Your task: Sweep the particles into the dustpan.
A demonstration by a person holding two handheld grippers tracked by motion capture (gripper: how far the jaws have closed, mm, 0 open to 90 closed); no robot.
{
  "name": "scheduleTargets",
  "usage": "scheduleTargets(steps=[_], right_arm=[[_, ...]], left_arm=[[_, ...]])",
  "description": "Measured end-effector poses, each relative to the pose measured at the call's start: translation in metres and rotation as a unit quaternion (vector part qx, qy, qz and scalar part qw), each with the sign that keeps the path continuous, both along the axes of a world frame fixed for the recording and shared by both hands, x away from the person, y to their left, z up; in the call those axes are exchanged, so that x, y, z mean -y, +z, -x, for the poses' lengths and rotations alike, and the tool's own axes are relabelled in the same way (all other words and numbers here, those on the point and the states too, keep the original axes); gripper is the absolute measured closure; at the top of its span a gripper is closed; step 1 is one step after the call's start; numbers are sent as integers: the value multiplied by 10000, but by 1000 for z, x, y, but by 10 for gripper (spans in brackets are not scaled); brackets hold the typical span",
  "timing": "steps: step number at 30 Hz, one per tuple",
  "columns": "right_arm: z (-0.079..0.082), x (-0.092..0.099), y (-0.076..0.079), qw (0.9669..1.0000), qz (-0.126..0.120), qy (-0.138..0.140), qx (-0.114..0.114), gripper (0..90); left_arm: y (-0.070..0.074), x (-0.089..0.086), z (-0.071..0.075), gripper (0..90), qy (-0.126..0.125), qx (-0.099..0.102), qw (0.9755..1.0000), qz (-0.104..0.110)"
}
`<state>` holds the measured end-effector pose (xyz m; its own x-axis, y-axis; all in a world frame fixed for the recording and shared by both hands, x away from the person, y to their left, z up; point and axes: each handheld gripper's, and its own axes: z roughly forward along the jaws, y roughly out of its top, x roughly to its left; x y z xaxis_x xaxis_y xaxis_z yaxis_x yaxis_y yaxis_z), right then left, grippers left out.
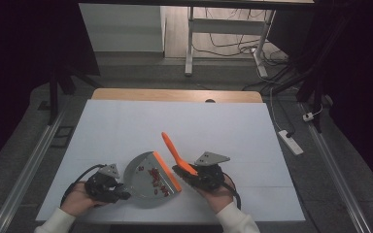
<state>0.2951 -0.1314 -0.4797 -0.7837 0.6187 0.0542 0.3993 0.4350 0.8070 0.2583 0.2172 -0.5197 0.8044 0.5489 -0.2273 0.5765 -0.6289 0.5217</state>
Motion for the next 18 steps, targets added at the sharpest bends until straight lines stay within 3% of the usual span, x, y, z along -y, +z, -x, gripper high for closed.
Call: scheduleTargets(steps=[5, 12, 18], right_arm=[[-7, 9, -1, 9999, -73, 9, -99, 703], [-8, 11, 1, 9998, -93, 194, 35, 703], [-9, 17, 5, 9997, -108, 181, 128, 703]], left_arm=[[-1, 0, 0, 619, 24, 27, 10000, 22], [-1, -1, -1, 619, 102, 70, 9999, 102], [1, 0, 1, 619, 218, 159, 9995, 171]])
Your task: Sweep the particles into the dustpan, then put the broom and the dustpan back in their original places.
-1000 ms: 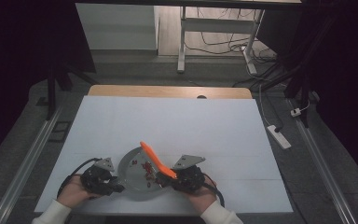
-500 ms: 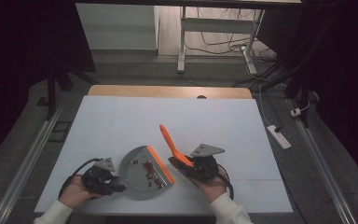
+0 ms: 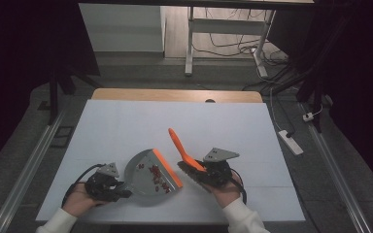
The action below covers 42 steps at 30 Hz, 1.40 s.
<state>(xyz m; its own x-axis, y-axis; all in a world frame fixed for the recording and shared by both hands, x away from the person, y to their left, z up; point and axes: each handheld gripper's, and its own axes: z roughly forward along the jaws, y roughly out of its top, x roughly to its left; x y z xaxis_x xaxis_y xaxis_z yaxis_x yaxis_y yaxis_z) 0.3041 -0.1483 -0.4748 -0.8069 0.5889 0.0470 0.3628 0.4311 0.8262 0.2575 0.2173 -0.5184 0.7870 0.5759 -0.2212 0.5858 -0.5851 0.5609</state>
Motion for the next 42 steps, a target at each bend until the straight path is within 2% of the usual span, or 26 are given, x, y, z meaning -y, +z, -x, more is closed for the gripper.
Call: scheduleTargets(steps=[5, 10, 15, 24, 33, 42], right_arm=[[-1, 5, 4, 9999, 42, 21, 112, 703], [-4, 13, 9, 9998, 56, 36, 189, 703], [-6, 26, 12, 9998, 59, -6, 194, 703], [-6, 48, 14, 9998, 78, -48, 169, 703], [-7, 64, 14, 9998, 97, -121, 101, 704], [-9, 75, 11, 9997, 83, -209, -36, 703]], left_arm=[[1, 0, -1, 619, 144, 36, 9999, 47], [3, -1, 0, 618, 463, 89, 9988, 143], [6, -4, 2, 618, 844, 135, 9959, 305], [8, -7, 5, 618, 1324, 267, 9901, 376], [8, -7, 10, 618, 1578, 307, 9865, 309], [6, -6, 13, 618, 1880, 324, 9811, 324]])
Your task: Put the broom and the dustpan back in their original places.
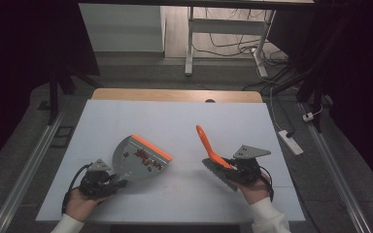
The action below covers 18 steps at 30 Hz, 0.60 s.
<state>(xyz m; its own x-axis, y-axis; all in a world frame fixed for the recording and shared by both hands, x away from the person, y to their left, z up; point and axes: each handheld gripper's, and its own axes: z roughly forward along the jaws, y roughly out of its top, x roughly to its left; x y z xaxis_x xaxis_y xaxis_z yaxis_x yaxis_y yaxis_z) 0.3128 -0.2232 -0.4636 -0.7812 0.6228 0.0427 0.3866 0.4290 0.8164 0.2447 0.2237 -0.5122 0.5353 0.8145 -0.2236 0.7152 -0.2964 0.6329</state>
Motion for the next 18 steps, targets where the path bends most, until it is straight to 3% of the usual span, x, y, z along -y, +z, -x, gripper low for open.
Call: scheduleTargets(steps=[18], right_arm=[[2, 12, 0, 9997, -98, -43, -224, 703]], left_arm=[[-1, 1, 4, 618, 668, 31, 9977, 92]])
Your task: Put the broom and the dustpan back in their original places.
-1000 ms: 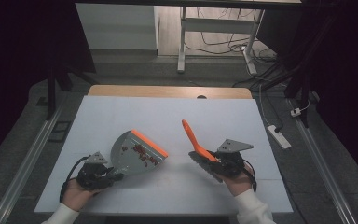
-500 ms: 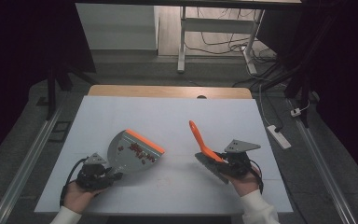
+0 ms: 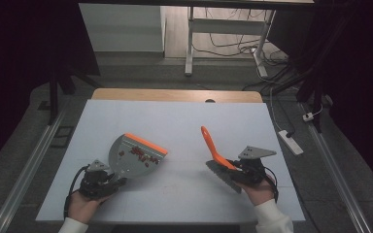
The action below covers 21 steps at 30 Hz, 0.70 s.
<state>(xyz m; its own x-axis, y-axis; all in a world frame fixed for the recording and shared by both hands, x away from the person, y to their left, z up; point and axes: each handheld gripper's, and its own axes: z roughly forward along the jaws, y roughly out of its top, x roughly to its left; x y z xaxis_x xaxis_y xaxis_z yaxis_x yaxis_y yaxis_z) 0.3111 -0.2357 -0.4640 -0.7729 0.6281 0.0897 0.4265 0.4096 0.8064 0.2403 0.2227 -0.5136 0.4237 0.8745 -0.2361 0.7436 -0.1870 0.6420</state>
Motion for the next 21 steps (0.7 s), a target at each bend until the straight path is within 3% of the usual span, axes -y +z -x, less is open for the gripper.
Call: scheduleTargets(steps=[8, 21], right_arm=[[6, 1, 1, 10000, -10, -59, -46, 703], [6, 12, -9, 9990, -33, -239, -385, 703]], left_arm=[[-3, -7, 2, 618, 374, 7, 9993, 66], [-8, -5, -3, 618, 837, 9, 9965, 84]])
